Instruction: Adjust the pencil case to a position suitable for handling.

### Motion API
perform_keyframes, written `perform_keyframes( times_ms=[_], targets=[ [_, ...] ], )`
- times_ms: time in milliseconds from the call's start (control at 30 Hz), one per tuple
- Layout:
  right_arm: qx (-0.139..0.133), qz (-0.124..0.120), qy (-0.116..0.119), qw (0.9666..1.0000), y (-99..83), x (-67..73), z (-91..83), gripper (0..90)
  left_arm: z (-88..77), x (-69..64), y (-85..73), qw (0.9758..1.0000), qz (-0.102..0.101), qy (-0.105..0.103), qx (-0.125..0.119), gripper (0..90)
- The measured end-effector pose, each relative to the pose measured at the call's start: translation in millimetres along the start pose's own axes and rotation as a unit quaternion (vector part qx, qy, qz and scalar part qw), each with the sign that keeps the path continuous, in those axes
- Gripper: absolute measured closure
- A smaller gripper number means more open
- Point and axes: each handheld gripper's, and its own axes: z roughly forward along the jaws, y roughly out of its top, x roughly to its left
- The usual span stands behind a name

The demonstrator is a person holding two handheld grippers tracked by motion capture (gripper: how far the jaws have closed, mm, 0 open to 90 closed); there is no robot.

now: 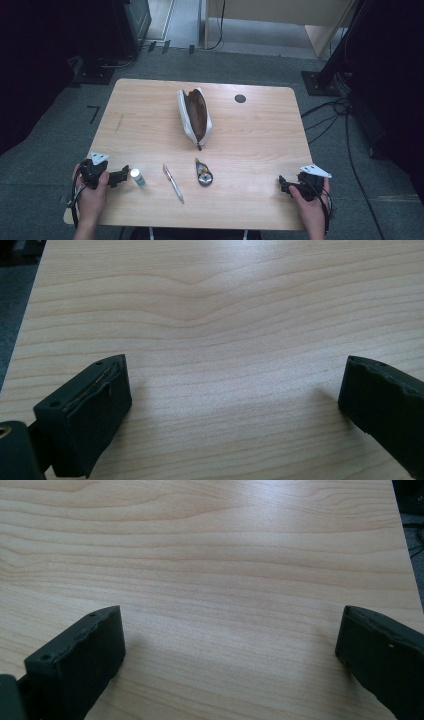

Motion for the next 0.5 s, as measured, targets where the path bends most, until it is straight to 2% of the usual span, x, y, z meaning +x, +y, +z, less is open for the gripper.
perform_keyframes(
  times_ms=[167,200,233,267,400,500],
  targets=[
    [-0.002,-0.003,0.003,1.0000,-1.3,0.1,-1.6,1.8,0.0,-0.1,0.2,1.0000,0.000,0.000,0.001,0.4],
    [-0.005,-0.002,0.002,1.0000,-1.8,-0.4,-2.9,7.4,0.0,-0.2,0.2,1.0000,0.001,0.000,0.001,0.4],
    [-0.015,0.004,-0.005,0.9999,-2.0,-0.6,-6.4,17.5,0.1,-0.3,0.2,1.0000,0.001,0.000,0.000,0.4],
    [-0.024,0.007,-0.005,0.9997,-1.1,-0.4,-8.1,16.8,0.2,-0.6,0.3,1.0000,0.001,-0.001,0.000,0.5],
    [-0.027,0.006,0.000,0.9996,3.3,3.9,-9.5,18.0,0.2,-0.8,0.3,1.0000,0.000,-0.002,0.000,0.5],
    [-0.035,-0.008,0.007,0.9993,13.3,17.4,-13.5,22.0,0.2,-0.8,0.2,1.0000,0.001,-0.002,0.000,0.5]
  ],
)
